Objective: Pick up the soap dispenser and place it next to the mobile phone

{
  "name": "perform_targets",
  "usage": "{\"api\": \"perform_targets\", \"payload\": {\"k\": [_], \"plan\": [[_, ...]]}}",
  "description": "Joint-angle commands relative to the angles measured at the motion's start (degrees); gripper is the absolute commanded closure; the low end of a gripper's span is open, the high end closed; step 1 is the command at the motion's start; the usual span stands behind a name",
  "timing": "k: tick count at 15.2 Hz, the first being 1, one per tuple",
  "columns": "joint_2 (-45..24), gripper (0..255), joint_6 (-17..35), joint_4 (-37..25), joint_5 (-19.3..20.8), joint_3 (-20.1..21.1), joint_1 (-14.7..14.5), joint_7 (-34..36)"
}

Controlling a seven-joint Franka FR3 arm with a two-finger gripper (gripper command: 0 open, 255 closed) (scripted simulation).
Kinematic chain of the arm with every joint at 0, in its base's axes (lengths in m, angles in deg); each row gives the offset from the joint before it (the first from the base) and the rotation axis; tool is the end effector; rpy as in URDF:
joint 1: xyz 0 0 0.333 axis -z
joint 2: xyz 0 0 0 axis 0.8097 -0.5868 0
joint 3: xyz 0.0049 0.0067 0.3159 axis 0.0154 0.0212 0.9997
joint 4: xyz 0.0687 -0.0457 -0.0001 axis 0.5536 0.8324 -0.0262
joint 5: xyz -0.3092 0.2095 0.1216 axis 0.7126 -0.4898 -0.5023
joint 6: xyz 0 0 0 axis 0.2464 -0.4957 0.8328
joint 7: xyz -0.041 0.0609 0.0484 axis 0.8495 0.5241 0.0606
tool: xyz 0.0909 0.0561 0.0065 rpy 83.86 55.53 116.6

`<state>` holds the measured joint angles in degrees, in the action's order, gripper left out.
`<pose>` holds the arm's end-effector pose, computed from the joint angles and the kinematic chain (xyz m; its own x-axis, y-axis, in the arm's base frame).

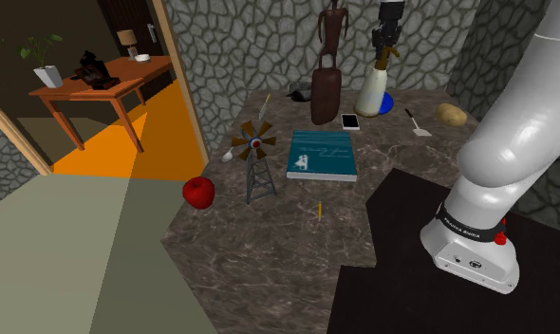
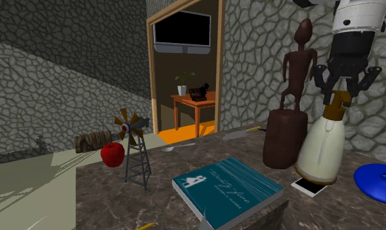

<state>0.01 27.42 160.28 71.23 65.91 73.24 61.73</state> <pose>0.4298 -0.3673 0.5380 0.9705 -0.2379 -0.0381 -0.2393 -0.9703 -0.0365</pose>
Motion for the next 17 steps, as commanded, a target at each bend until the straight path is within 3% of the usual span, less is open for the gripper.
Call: {"api": "perform_targets", "payload": {"k": [1,7,17], "plan": [[-2.88,255,1.08,-1.61,-1.04,-1.29,1.44,-3.02],[-11.99,255,2.23,-8.56,-4.8,-3.4,5.82,-9.93],[-13.07,255,9.54,-2.22,-5.44,-3.1,5.74,-10.44]]}}
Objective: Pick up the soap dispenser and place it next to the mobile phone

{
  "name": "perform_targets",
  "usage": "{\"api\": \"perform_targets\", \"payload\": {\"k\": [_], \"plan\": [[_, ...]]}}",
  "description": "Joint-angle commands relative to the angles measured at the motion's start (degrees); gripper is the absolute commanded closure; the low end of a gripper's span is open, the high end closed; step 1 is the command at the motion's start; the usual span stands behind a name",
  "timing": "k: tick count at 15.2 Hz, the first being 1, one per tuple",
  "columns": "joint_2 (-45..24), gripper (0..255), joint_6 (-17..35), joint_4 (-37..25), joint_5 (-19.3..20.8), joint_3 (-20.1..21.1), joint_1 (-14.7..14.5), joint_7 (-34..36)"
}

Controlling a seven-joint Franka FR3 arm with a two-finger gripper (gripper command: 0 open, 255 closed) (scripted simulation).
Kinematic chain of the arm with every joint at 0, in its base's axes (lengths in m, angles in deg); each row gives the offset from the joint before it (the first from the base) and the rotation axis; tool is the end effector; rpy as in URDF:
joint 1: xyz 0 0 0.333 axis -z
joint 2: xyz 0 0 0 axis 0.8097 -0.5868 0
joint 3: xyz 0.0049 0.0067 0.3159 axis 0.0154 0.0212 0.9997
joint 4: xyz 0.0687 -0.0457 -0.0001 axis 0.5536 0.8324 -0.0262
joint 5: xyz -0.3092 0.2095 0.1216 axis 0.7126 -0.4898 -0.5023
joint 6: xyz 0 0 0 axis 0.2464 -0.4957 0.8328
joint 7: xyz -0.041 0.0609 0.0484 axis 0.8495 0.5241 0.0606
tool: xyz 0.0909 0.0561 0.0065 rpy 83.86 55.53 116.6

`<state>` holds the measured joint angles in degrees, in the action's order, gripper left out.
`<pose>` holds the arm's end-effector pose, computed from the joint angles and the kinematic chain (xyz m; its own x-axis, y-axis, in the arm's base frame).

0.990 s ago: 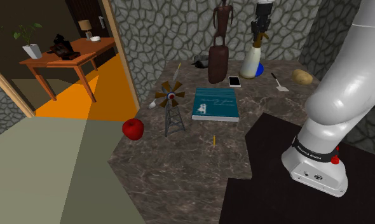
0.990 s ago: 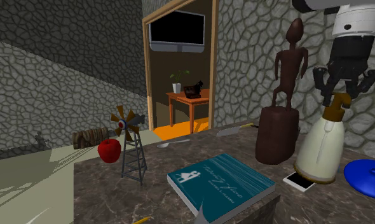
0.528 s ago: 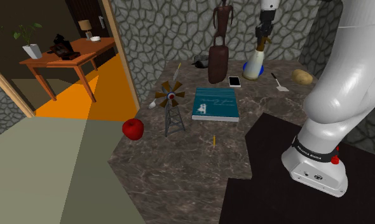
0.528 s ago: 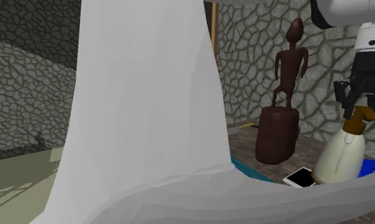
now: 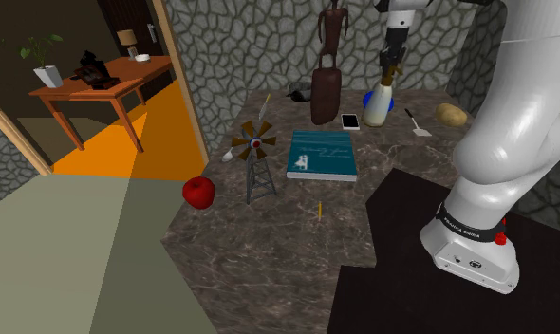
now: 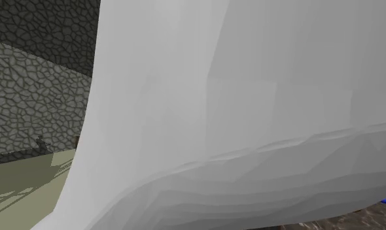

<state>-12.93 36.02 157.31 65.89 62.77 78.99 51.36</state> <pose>0.4237 -0.4572 0.4517 0.9709 -0.2367 -0.0375 -0.2380 -0.9706 -0.0361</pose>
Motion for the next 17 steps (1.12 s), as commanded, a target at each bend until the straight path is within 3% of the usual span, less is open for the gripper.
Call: {"api": "perform_targets", "payload": {"k": [1,9,10,15,17], "plan": [[-0.31,255,1.65,1.3,-0.2,0.07,-0.01,-0.14],[-0.5,255,2.35,1.83,-0.31,0.11,0.0,-0.22],[-0.51,0,2.35,1.82,-0.31,0.11,0.0,-0.22],[-0.5,0,2.34,1.82,-0.31,0.11,0.0,-0.22],[0.07,0,-1.31,-1.32,0.06,-0.05,0.07,0.05]]}}
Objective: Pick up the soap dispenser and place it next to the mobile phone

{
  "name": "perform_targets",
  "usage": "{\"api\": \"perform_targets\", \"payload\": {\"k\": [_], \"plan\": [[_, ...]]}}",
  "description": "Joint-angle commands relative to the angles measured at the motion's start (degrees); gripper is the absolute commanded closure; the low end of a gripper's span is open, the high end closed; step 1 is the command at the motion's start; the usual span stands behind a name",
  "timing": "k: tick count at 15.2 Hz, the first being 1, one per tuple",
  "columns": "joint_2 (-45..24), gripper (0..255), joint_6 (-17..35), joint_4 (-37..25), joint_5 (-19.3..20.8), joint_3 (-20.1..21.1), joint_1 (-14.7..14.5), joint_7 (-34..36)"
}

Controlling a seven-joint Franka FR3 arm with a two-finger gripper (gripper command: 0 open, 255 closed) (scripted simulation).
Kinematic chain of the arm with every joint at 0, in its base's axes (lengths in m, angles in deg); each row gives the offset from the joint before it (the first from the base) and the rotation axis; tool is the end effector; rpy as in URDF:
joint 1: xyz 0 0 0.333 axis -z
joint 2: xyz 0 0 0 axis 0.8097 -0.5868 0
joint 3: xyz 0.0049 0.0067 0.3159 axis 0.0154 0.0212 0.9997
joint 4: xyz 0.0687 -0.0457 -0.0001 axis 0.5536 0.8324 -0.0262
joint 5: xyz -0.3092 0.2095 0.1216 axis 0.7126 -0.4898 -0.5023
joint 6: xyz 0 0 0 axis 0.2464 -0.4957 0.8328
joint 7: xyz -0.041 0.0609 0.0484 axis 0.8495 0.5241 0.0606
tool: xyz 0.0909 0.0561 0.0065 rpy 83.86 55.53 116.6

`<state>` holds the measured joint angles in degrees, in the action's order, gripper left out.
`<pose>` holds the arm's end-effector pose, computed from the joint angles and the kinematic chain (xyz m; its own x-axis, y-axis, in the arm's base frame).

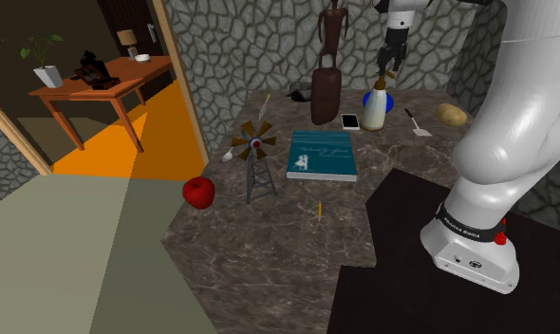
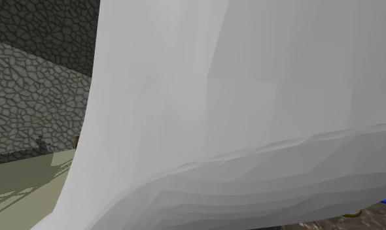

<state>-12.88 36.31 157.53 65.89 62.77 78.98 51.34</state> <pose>0.4235 -0.4572 0.4508 0.9709 -0.2367 -0.0357 -0.2379 -0.9707 -0.0351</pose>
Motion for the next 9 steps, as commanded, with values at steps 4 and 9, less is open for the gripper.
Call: {"api": "perform_targets", "payload": {"k": [4,9], "plan": [[0.25,0,-4.95,-4.69,0.25,-0.17,0.21,0.22],[0.25,0,-4.95,-4.7,0.24,-0.17,0.22,0.22]]}}
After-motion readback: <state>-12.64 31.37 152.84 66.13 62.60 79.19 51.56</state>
